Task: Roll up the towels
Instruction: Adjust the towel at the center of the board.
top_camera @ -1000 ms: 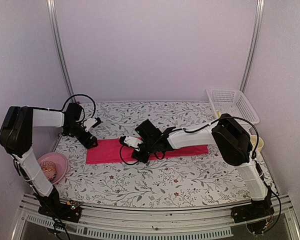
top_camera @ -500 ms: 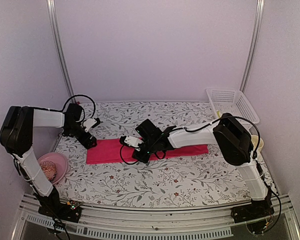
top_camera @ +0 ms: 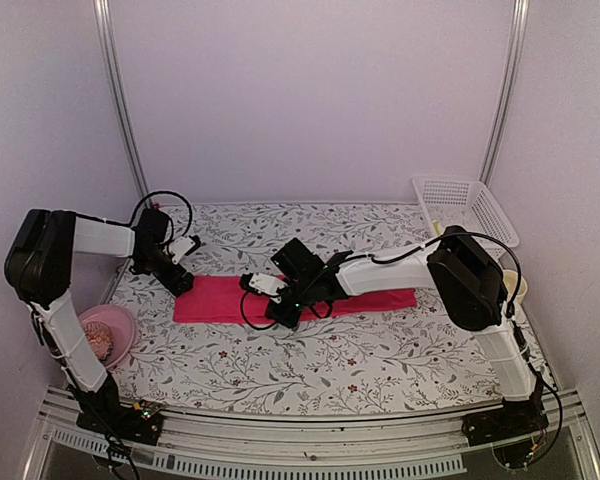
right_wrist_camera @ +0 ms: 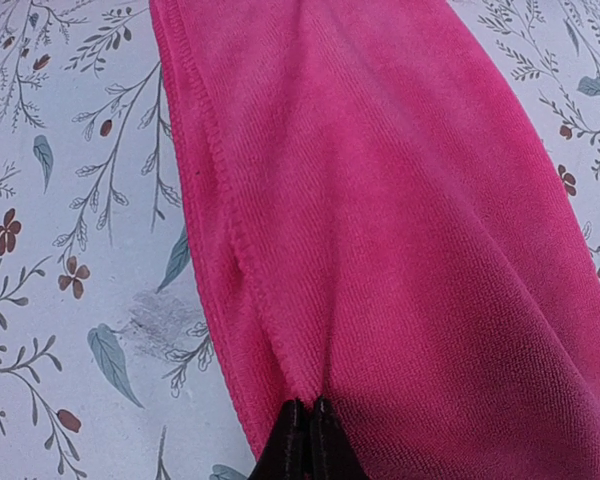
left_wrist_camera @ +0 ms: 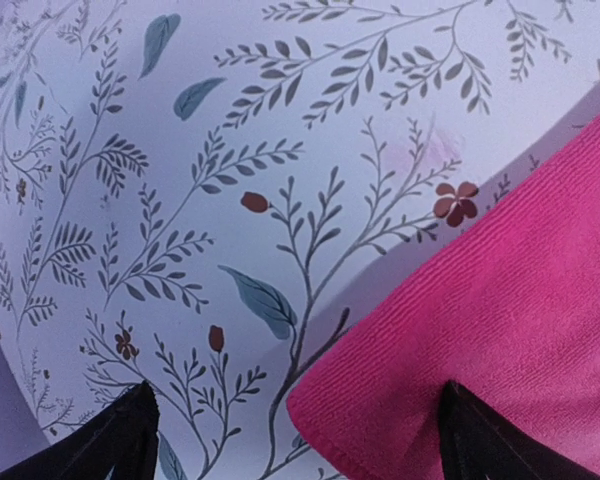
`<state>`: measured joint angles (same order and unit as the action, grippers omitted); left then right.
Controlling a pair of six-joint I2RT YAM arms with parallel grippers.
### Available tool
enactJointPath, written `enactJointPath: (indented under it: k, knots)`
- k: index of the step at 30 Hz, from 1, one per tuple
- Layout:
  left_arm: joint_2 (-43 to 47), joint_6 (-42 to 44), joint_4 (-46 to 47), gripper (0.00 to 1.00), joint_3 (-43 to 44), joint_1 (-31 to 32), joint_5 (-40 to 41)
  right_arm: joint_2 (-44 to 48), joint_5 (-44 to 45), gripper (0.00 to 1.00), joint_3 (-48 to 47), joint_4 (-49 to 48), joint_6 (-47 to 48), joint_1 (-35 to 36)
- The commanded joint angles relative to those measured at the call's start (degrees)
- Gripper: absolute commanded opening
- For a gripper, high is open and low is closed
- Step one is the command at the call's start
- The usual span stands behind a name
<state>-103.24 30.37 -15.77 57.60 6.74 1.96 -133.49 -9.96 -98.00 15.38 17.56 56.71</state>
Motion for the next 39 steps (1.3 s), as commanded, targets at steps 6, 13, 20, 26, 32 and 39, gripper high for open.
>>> enactJointPath:
  k: [6,13,20,26,32,39]
  knots:
    - [-3.39,0.98,1.14,0.97,-1.18,0.07,7.09,2.7,-2.99,0.03,-1.94,1.32,-1.19,0.42]
    - [-1.28,1.74,-2.88,0.97,-1.21,-0.03,3.04,2.79,-4.1,0.03,-2.19,1.37,-1.78,0.57]
    - [1.79,2.56,-4.86,0.97,-2.46,-0.02,2.31,2.71,-4.67,0.04,-2.63,1.38,-2.08,1.11]
    - [1.73,2.94,-5.95,0.97,-2.43,-0.29,2.96,1.46,-4.06,0.08,-3.17,3.17,-2.06,1.35]
    - [2.42,3.18,-7.62,0.97,-1.41,-1.17,2.51,1.32,-3.84,0.26,-3.36,5.22,-1.77,1.65]
    - [6.48,3.69,-12.23,0.97,1.85,-2.42,-2.75,6.24,-2.21,0.33,-2.35,5.76,-3.71,-0.52]
